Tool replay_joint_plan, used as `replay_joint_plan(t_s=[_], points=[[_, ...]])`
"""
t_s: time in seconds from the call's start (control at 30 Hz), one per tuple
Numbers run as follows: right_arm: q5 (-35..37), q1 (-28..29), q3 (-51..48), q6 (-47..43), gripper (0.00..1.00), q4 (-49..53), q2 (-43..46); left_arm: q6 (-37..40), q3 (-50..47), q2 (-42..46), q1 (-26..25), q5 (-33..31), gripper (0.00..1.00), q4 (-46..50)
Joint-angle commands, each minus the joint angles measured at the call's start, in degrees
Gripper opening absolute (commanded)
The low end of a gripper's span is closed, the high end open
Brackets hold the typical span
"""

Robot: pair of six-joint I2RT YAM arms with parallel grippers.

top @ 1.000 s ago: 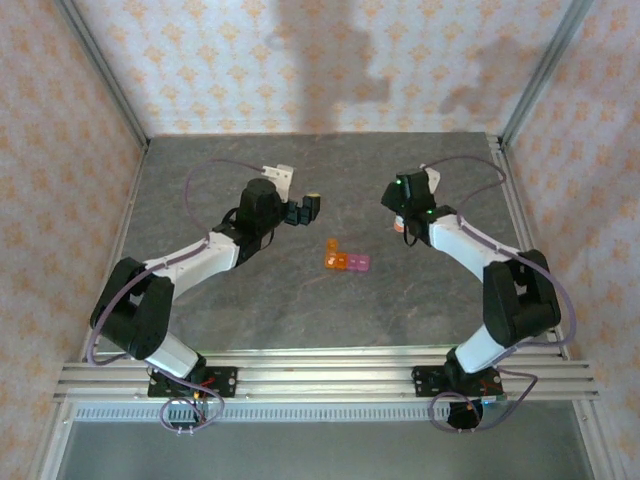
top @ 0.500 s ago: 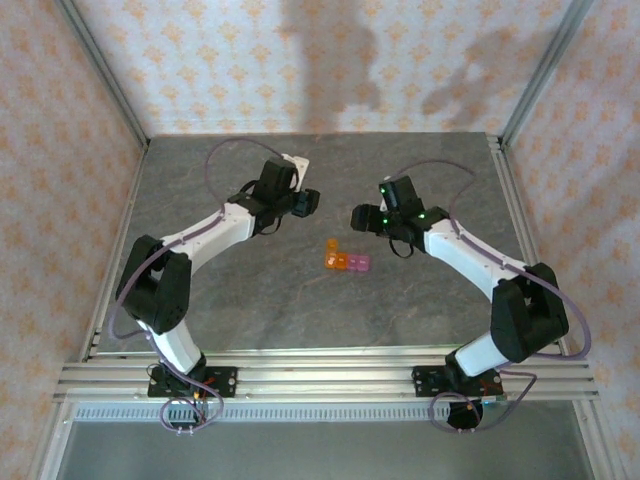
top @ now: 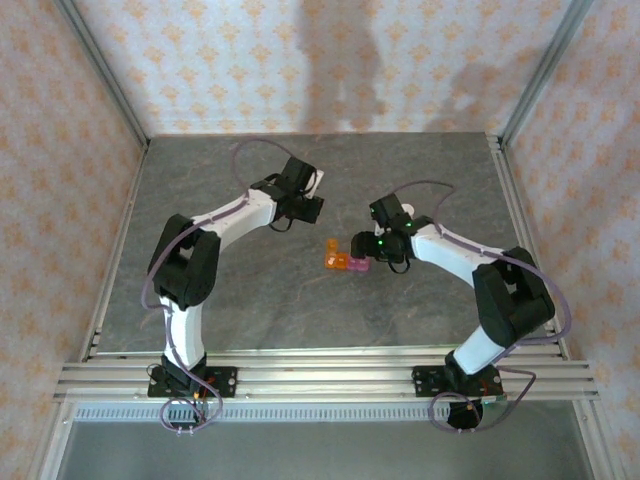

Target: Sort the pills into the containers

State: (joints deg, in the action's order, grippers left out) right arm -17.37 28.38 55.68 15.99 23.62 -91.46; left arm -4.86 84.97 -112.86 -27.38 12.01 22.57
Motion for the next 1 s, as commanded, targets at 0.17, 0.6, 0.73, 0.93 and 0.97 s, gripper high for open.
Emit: replay_joint_plan(t_s=[0.17,0.6,0.73,0.93,0.97], points=[[1.7,1.6,-0.8,-0.9,0.76,1.0,-1.8,0.0,5.0,-3.8,-2.3,1.3,0.0,5.6],[3.8,1.8,-1.3,0.2,0.74,1.1,-4.9,0.1,7.1,-6.9,-4.0,2.2,0.0,6.8],[4.2,1.8,-1.5,0.5,0.75,0.9,-4.9,0.0,7.6,-7.6,-4.5,2.6,0.0,7.1],[4.6,1.8,-1.5,1.1,0.74,1.0,-5.0,0.2,7.9,-8.5,-5.2,3.4,0.0,8.0],[4.6,1.8,-1.5,1.2,0.74,0.9,-5.1,0.2,7.8,-8.5,-5.3,3.7,0.0,8.1]])
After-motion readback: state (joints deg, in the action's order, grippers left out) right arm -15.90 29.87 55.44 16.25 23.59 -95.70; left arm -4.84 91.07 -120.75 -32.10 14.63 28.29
